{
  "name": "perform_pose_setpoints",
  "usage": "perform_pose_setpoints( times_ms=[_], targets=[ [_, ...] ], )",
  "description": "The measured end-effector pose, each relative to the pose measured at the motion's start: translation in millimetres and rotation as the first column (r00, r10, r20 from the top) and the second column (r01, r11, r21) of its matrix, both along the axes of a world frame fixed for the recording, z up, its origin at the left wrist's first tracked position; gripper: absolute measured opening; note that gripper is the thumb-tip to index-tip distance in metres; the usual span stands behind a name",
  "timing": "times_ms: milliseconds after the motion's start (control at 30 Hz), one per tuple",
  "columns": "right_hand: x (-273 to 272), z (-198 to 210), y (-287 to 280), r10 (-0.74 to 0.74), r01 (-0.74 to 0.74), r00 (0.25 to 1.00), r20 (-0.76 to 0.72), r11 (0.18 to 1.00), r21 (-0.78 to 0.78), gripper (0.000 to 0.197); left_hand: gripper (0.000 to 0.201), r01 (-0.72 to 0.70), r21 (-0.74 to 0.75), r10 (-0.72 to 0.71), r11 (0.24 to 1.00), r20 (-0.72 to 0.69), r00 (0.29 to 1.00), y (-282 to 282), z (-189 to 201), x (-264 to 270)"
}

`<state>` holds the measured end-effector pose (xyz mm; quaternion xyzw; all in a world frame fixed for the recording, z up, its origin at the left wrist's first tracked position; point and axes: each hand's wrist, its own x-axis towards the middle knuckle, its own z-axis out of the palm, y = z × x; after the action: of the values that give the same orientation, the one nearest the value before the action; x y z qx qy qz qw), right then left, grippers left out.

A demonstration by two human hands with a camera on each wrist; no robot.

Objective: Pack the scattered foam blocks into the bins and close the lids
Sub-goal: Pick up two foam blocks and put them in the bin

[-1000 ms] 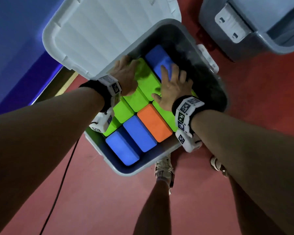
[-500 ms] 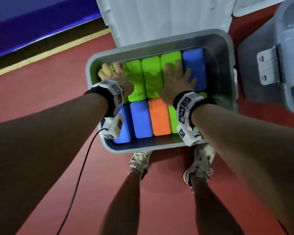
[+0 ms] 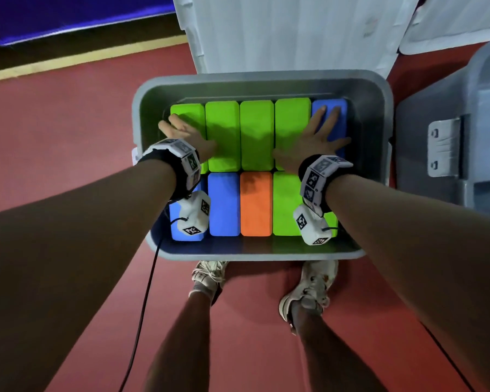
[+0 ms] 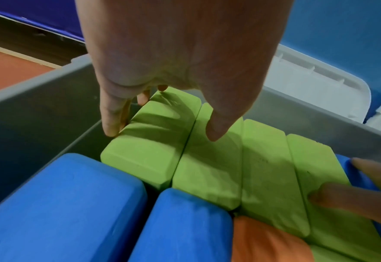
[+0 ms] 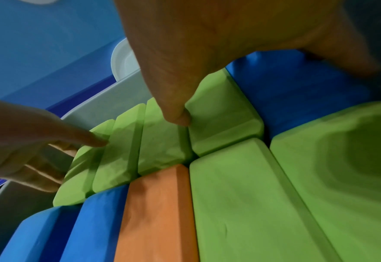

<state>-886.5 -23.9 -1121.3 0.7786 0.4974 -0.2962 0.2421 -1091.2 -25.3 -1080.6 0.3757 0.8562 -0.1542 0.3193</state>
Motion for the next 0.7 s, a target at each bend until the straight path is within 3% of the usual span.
perform_pose_setpoints(
  times_ms=[167, 367, 500, 700],
  targets=[
    [15.9, 5.8, 3.1, -0.025, 0.029, 0.998, -0.054, 0.996, 0.088, 0.14, 0.116, 0.053, -0.109, -0.055, 0.993, -0.01, 0.998, -3.0, -6.5, -1.8],
    [31.4, 5.6, 0.9, -0.028, 0.038, 0.994, -0.102, 0.994, 0.101, 0.133, 0.105, 0.079, -0.104, -0.078, 0.991, 0.015, 0.997, 4.7, -20.4, -6.5],
    [33.9, 7.0, -2.3, -0.018, 0.028, 0.995, -0.098, 0.994, 0.101, 0.129, 0.111, 0.115, -0.128, -0.117, 0.985, -0.013, 0.993, 1.7, -23.4, 3.2],
    [29.0, 1.2, 1.6, -0.049, 0.062, 0.991, -0.122, 0.993, 0.104, 0.134, 0.118, 0.04, -0.113, -0.044, 0.993, -0.036, 0.998, 0.7, -43.4, -3.0]
  ],
)
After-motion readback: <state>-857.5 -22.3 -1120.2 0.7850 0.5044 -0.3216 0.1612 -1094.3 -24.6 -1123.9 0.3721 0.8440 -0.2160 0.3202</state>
